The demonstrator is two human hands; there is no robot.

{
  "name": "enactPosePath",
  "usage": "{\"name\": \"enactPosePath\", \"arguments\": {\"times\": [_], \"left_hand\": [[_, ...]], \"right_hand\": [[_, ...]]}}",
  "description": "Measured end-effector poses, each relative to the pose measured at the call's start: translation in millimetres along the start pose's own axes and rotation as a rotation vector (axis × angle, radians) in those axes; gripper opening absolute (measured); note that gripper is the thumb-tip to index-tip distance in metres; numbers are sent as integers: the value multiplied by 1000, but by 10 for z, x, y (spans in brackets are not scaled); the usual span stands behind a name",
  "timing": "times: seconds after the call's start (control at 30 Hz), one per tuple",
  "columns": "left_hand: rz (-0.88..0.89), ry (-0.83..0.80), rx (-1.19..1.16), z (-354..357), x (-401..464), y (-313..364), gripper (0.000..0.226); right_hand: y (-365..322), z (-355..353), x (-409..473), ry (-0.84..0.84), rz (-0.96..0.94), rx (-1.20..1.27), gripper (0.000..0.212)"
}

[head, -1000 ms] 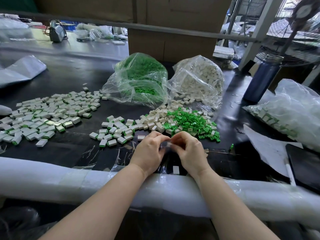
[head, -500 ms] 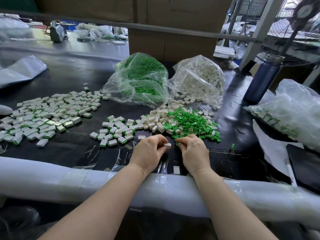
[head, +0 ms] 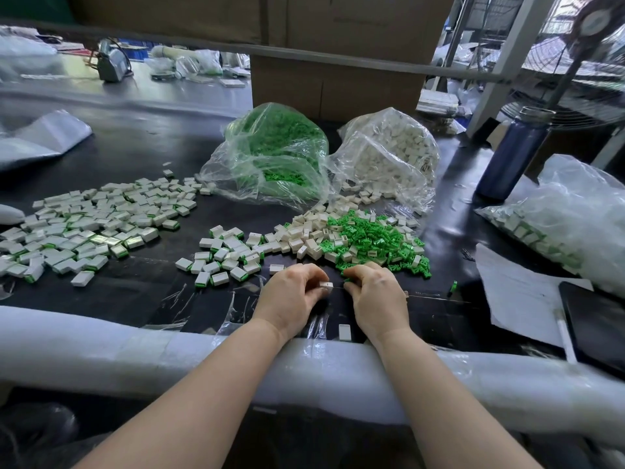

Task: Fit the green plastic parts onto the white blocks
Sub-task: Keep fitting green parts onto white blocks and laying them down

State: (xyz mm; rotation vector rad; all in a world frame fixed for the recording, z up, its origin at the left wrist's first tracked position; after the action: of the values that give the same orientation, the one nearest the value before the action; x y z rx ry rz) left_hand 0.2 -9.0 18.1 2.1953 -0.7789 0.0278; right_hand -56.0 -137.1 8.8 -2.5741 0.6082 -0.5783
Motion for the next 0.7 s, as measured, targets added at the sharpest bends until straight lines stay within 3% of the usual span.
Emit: {"name": "enactPosePath", "arguments": {"times": [0.1, 0.33, 0.6, 0.7], "left_hand": [[-11, -6, -23, -3, -5, 3, 12], [-34, 30, -45, -17, -14, -12, 10], [12, 9, -1, 8, 8, -24, 21], [-6, -1, -19, 19, 9, -47, 14]], "right_hand": [[20, -5, 8, -6, 32, 2, 25], [14, -57, -11, 33, 37, 172, 5], [-34, -81, -32, 18, -43, 395, 16], [-31, -74, -26, 7, -31, 456, 19]]}}
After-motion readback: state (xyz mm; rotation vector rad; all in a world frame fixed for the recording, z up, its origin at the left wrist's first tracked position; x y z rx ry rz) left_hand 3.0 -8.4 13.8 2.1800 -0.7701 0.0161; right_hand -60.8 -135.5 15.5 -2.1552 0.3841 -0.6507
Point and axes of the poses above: each hand's wrist, its own x-axis towards the middle knuckle, its own z-axis out of the palm, y = z × x, the point moved 4 cm from there along x, towards the middle knuckle, and after that the axes turned 3 degrees about y, right-handed, at the moved point
